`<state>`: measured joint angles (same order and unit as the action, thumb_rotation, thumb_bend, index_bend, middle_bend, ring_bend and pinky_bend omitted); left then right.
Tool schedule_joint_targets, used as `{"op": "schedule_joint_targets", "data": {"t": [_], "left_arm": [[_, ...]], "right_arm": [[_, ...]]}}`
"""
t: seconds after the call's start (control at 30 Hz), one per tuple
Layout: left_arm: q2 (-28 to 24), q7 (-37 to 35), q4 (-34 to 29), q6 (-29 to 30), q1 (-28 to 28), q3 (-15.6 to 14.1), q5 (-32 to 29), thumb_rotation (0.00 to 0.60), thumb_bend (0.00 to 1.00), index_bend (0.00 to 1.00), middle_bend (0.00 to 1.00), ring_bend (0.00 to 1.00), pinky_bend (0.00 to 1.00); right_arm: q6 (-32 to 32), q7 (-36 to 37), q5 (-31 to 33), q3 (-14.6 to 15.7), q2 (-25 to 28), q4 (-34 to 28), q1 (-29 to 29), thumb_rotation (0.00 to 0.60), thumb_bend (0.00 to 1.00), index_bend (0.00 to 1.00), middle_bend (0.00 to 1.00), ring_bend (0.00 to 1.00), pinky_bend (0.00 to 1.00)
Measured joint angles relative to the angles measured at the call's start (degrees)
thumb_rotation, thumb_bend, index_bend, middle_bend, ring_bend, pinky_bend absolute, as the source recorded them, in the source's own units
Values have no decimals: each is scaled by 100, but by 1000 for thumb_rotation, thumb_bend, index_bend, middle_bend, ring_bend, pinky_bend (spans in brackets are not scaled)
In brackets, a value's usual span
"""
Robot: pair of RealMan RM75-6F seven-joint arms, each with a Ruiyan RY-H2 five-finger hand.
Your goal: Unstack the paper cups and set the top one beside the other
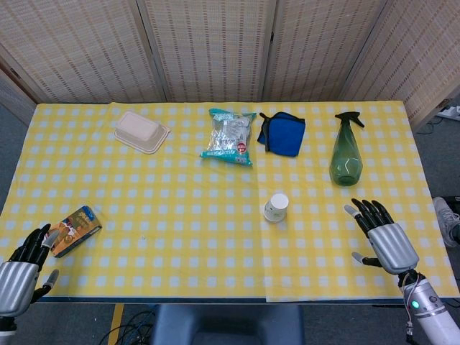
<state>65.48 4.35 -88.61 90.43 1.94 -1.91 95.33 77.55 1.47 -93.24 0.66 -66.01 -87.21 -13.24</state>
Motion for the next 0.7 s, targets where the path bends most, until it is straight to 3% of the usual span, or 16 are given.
{"op": "schedule_joint_targets", "data": {"t": [0.43,0.7], "left_arm": [[-27,-45,-14,91,-24,-5,40,600,381,0,0,44,291],[-57,-89,-45,213,-87,-48,125,600,382,0,0,44,291]], "right_arm": [[-270,169,56,-9,44,-81,-139,600,138,48,0,0,0],[-1015,155,210,-167,543,-628,-623,600,184,79,0,0,0]]}}
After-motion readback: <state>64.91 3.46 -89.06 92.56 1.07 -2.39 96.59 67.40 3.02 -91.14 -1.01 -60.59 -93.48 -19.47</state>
